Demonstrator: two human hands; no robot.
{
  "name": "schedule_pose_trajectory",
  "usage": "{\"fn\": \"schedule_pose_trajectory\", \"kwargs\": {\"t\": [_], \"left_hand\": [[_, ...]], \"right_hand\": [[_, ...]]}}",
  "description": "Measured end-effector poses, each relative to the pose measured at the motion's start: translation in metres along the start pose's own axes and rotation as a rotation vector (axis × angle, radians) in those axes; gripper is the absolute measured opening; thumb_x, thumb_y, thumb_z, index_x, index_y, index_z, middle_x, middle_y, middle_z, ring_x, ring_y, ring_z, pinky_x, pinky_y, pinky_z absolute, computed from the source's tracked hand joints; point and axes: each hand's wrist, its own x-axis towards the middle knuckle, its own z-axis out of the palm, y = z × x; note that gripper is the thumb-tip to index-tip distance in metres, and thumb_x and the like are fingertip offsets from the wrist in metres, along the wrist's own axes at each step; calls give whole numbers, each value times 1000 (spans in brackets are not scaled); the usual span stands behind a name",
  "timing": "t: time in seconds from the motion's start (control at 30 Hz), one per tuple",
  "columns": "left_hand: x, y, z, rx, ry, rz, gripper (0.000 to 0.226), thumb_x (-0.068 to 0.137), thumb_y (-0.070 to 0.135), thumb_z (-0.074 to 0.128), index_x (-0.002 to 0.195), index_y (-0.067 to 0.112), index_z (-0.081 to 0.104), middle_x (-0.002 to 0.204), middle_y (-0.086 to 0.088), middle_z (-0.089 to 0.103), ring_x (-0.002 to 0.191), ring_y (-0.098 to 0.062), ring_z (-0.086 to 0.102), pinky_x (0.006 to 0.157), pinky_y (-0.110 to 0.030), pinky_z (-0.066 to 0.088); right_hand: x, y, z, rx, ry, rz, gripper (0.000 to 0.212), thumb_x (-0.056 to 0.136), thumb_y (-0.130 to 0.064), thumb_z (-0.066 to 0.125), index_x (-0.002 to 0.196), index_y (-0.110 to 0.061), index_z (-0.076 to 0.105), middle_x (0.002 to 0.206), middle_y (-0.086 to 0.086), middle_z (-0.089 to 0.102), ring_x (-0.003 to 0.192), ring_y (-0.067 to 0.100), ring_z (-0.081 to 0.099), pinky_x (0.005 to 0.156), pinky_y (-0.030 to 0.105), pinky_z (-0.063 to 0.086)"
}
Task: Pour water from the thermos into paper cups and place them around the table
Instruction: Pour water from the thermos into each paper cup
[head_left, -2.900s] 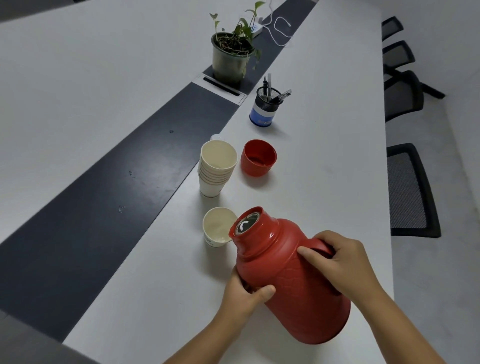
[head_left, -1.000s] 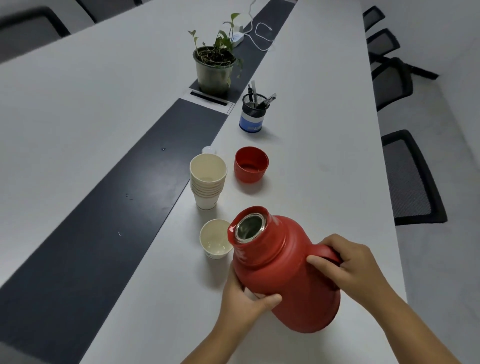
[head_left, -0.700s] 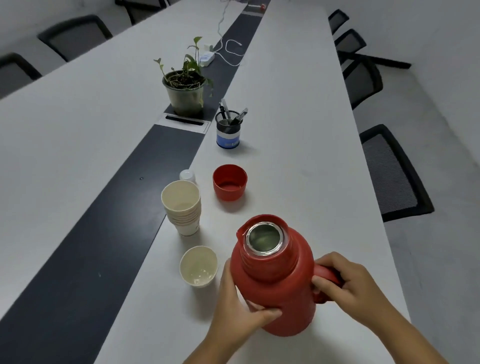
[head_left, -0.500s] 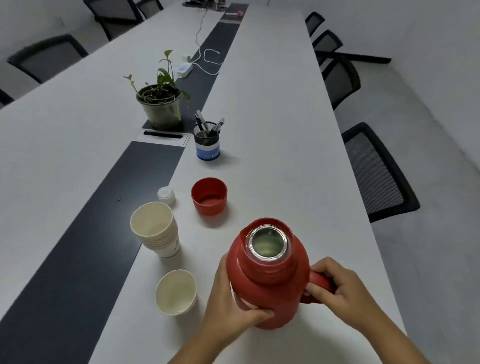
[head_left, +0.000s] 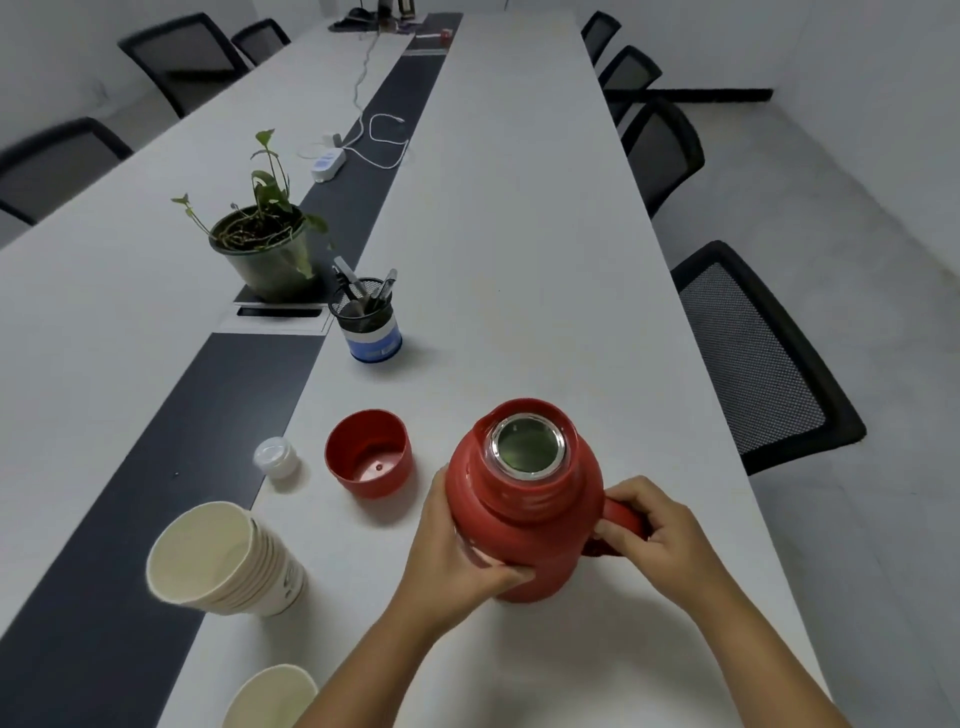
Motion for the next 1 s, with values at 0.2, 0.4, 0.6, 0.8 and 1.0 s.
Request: {"fn": "schedule_pose_trajectory", "kwargs": {"t": [0.2,0.4,0.6,0.8,1.0], "left_hand": [[36,-4,4,48,18,-6,88,43,20,79,118,33,35,120,11,47,110,11,46,84,-1,36],[29,-1,-2,191,43,-68,90,58,22,79,128,40,26,133,12,39,121,-1,40,98,-12,36],[-62,15,-40,332,281,14,51,77,26,65,118,38,37,117,21,48,104,16,47,87,0,35],[-170,-29,-115,438,633,-124,23,83,3,61,99,19,63,94,14,61,92,-8,61,78,-10,42],[-233,-107,-171,687,452,-505,37,93,15,45,129,8,47,144,-7,39,138,-22,27,109,-30,24]], "right_hand": [[36,2,-6,34,45,-80,29,77,11,58,77,-17,59,78,14,60,66,31,65,58,24,57],[34,11,8,-315,266,-203,18,79,-5,63,97,-6,60,90,9,61,81,33,62,71,16,43],[-9,6,45,-648,507,-523,32,78,-12,53,98,12,59,105,32,58,105,33,51,96,27,35],[-45,-20,142,-484,221,-666,33,82,-18,48,90,12,60,90,25,64,93,20,49,94,12,33],[-29,-59,244,-547,-92,-556,35,75,-8,66,108,2,61,114,25,57,109,34,52,90,35,39]]}}
